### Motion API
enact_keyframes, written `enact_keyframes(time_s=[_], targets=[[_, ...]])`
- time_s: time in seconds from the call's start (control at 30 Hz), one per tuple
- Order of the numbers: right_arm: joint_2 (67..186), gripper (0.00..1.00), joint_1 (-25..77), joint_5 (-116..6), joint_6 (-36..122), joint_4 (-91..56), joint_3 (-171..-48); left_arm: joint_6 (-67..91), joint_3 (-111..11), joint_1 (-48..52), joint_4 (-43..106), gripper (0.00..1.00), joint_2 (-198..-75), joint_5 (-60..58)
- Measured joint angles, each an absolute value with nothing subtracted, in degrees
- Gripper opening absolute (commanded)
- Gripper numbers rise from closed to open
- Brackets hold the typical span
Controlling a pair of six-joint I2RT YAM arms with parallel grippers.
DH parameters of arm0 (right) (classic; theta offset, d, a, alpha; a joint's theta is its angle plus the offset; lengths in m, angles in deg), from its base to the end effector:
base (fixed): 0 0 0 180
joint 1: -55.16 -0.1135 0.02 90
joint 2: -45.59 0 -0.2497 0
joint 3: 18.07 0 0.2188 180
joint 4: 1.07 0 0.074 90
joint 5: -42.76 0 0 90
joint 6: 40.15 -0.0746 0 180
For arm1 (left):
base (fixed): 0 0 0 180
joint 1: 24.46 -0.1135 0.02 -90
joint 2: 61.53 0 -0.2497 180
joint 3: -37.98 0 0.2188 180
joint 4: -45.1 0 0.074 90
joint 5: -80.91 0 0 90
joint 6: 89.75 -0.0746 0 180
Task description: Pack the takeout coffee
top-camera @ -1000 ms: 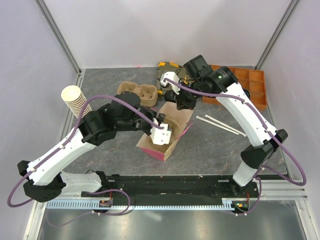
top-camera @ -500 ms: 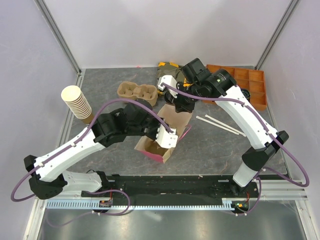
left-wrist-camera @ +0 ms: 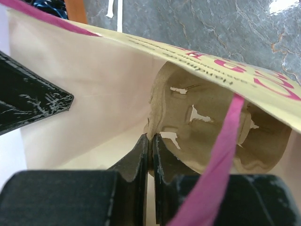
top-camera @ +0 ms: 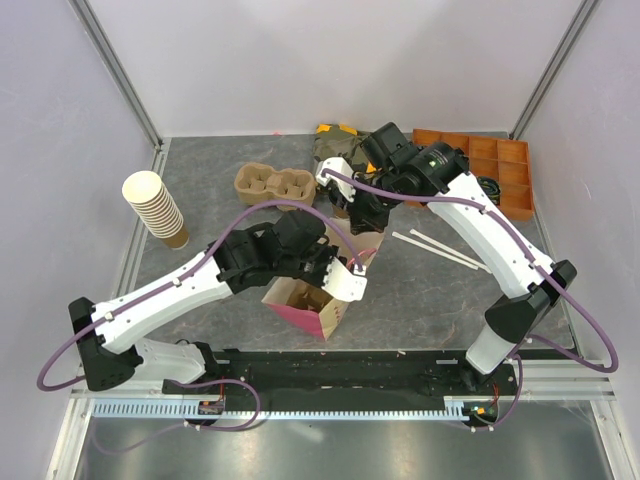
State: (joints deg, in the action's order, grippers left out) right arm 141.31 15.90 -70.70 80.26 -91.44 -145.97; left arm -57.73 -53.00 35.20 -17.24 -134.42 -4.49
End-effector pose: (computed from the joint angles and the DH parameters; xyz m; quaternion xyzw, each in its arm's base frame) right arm 0.2175 0.2161 0.3574 -0.5836 0.7411 0.2156 0.2524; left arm 0.1266 -0.2281 0.3166 0.7957 0.4633 -0.0427 0.3878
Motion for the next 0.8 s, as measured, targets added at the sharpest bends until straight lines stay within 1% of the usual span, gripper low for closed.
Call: enact_keyframes(time_s=[0.13,0.23,0.27,0.33,0.37,0.47,0.57,0.8], targets=[[140.9,0.0,15.9,-71.9,80.3,-91.3,-144.8,-57.7,-50.7,35.2,-15.5,0.14,-134.3,-4.0],[140.4,0.0,15.9,-72.6,80.5,-91.2,-143.8,-57.7,-49.7,35.2,-15.0,0.22,-134.4,-4.0],[140.2,0.0,15.9,-72.7,80.5,-91.1,-143.5,-57.7,-49.5,35.3,-14.9,0.27,-134.4,-4.0],[140.1,0.0,15.9,-73.0,80.6,-91.2,-143.1,-57.6,-49.3,35.3,-14.4,0.32,-134.3,-4.0],[140.0,0.0,15.9,-73.1,80.6,-91.1,-143.0,-57.6,-49.2,35.3,-14.3,0.39,-134.4,-4.0],[140.0,0.0,15.9,-73.2,80.7,-91.1,-142.5,-57.3,-49.2,35.3,-13.9,0.49,-134.3,-4.1],[139.9,0.0,15.9,-73.3,80.7,-91.0,-142.1,-56.9,-49.3,35.3,-13.9,0.56,-134.3,-4.1],[139.0,0.0,15.9,-72.4,80.5,-90.1,-139.6,-54.8,-53.1,35.3,-13.9,0.64,-132.9,-2.4]])
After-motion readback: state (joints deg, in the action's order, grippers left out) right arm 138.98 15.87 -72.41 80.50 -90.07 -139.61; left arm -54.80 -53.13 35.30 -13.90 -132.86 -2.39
